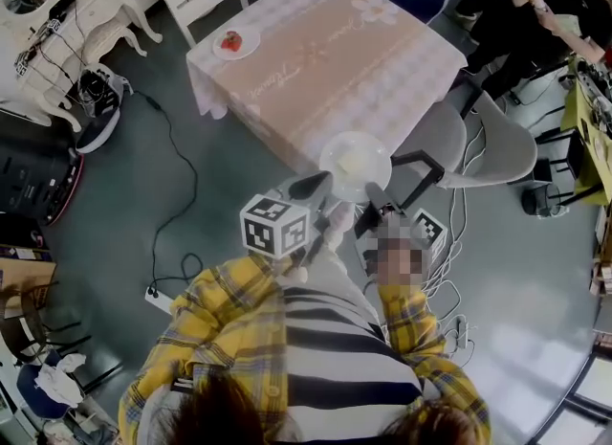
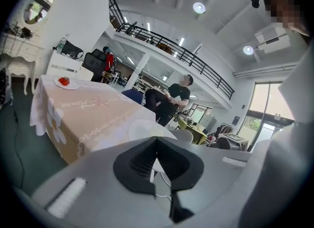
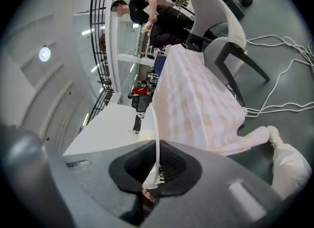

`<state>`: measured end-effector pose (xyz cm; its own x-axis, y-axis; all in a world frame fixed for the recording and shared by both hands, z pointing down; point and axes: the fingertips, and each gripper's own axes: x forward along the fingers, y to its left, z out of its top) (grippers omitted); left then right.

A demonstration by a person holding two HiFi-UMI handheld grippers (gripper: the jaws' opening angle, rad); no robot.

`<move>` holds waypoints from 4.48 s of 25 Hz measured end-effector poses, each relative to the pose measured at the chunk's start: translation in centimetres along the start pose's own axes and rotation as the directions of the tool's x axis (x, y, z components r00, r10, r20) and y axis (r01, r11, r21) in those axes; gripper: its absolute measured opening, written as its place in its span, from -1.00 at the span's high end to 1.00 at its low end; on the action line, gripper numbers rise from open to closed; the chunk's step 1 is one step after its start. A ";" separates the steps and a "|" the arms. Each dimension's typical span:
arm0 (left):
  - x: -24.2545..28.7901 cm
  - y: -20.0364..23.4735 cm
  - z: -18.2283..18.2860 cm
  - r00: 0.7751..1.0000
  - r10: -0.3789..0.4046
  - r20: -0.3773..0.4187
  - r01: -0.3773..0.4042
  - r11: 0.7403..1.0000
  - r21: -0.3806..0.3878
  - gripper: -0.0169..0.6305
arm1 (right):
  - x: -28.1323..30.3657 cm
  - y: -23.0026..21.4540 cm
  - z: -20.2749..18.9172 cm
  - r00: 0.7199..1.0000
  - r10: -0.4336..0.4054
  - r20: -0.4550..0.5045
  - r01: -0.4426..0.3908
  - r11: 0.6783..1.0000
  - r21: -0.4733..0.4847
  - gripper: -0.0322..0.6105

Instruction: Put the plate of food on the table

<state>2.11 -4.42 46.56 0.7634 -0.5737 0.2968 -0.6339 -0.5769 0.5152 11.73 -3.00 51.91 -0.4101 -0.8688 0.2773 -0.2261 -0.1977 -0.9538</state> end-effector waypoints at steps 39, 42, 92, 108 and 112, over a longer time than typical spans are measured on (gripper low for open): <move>16.5 10.2 11.6 0.998 0.059 0.000 -0.059 0.998 -0.010 0.95 | 20.2 1.2 13.1 0.995 -0.043 -0.095 0.043 0.999 -0.003 0.87; 17.3 11.7 12.4 0.999 0.048 -0.012 -0.048 0.999 -0.017 0.95 | 22.1 1.4 13.4 0.995 -0.051 -0.087 0.052 0.999 0.001 0.87; 22.3 17.8 13.2 0.994 0.037 -0.105 -0.044 0.997 -0.064 0.95 | 30.1 -0.6 14.6 0.962 -0.260 -0.087 0.259 0.966 -0.020 0.67; 22.1 16.2 12.3 0.994 0.029 -0.103 -0.035 0.998 -0.060 0.95 | 27.0 -1.1 15.6 0.957 -0.288 -0.040 0.286 0.957 -0.040 0.71; 21.8 15.6 12.1 0.994 0.033 -0.099 -0.040 0.997 -0.064 0.95 | 26.3 0.0 15.2 0.965 -0.256 -0.055 0.250 0.963 -0.101 0.78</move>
<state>7.32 -32.94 51.30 0.7506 -0.5318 0.3921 -0.6543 -0.5152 0.5536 14.42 -32.74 57.45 -0.3868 -0.7629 0.5181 -0.4089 -0.3616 -0.8379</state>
